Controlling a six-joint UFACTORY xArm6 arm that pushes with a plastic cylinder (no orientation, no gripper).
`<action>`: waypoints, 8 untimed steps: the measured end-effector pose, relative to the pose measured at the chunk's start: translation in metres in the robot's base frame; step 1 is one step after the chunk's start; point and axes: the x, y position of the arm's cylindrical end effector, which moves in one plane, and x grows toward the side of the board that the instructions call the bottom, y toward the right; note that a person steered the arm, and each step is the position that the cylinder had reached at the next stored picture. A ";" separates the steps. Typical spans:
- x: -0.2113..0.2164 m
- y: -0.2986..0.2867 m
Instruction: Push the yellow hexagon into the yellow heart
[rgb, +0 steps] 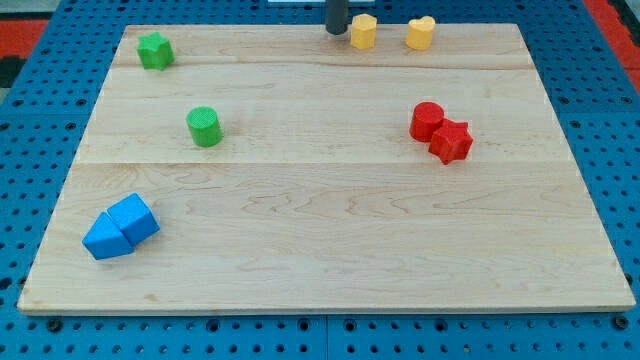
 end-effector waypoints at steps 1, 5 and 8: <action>0.003 0.016; -0.001 0.055; -0.002 0.055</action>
